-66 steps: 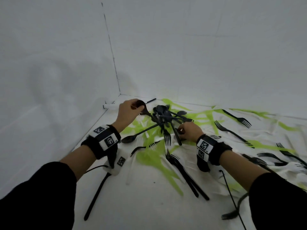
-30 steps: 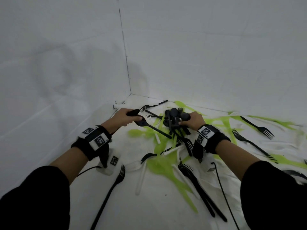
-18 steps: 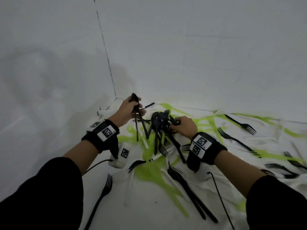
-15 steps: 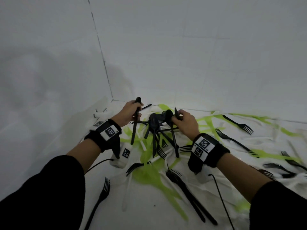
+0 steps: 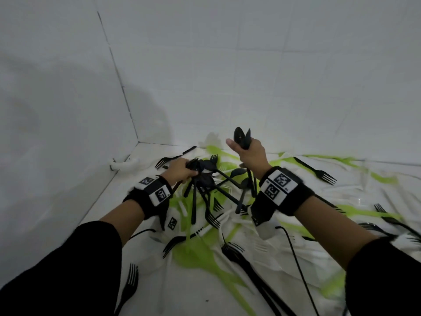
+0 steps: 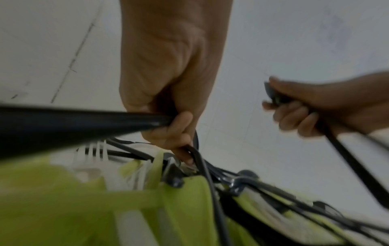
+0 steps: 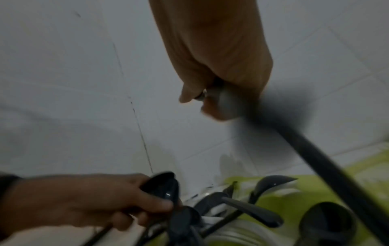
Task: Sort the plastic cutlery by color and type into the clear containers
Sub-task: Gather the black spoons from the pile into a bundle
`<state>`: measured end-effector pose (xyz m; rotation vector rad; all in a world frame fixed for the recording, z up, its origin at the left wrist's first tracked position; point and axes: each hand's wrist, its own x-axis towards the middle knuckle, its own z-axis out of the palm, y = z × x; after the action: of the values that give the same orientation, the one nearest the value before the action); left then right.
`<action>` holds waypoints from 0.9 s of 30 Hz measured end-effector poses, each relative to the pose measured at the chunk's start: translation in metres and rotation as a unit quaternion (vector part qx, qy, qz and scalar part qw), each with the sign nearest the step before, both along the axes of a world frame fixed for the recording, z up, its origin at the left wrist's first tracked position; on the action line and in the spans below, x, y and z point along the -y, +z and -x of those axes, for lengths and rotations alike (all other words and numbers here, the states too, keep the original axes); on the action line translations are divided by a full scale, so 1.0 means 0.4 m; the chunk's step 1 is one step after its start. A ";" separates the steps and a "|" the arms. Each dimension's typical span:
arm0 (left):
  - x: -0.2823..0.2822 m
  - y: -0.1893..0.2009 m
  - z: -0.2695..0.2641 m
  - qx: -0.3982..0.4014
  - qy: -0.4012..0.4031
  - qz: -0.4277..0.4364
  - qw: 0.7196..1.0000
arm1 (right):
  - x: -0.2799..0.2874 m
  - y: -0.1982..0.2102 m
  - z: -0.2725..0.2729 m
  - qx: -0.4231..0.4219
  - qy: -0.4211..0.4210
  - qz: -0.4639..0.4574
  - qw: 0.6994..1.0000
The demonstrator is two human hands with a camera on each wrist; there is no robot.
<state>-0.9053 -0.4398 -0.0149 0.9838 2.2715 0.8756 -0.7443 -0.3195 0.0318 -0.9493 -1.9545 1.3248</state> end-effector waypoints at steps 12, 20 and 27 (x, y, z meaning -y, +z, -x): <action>0.025 0.116 0.005 0.317 0.117 -0.257 0.906 | -0.019 -0.123 0.101 0.343 0.100 -0.178 0.917; -0.001 0.024 -0.031 -0.020 -0.040 0.035 0.998 | -0.024 -0.086 0.029 0.116 0.025 -0.086 0.989; -0.041 -0.028 -0.052 -0.112 -0.041 0.036 0.992 | -0.020 0.004 -0.062 -0.098 -0.072 0.027 0.992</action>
<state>-0.8844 -0.4233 -0.0262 1.1851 2.4081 0.6713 -0.7195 -0.3116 0.0334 -0.9293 -1.6792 1.3414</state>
